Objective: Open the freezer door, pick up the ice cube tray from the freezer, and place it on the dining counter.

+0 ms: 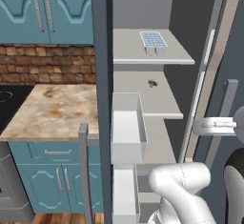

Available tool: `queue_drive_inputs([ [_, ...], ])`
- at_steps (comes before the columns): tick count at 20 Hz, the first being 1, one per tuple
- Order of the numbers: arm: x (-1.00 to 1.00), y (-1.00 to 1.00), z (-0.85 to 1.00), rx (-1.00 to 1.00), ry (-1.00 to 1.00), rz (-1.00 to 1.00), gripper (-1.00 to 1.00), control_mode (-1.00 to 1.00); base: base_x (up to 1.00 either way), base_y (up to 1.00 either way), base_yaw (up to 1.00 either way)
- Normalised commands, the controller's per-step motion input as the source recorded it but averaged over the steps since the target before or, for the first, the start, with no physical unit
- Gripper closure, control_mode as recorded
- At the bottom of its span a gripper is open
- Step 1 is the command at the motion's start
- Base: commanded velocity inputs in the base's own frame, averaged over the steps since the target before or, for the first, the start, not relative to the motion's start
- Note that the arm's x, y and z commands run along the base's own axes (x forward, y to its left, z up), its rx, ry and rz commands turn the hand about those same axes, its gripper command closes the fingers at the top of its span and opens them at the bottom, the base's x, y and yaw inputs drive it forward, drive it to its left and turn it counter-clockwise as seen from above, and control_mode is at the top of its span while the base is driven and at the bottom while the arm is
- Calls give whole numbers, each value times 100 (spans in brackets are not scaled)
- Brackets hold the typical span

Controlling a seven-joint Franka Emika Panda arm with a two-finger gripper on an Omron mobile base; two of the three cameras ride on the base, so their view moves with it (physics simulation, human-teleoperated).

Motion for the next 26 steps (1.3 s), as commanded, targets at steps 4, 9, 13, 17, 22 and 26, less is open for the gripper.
queue_drive_inputs([
  [4, -2, 0, 33, 13, -5, -18, -100, -100, 0, 0, 0],
  [9, 0, 1, 33, 15, -9, -19, -100, -100, 0, 0, 0],
  [13, 0, 0, 14, 20, -9, -17, -100, -100, 0, 0, 0],
  [17, -1, 0, 3, 21, -22, -17, -100, -100, 0, 0, 0],
  [22, 0, 12, 0, 20, -33, -20, -100, -100, 0, 0, 0],
  [26, 6, 18, 3, 19, -34, -23, -100, -100, 0, 0, 0],
])
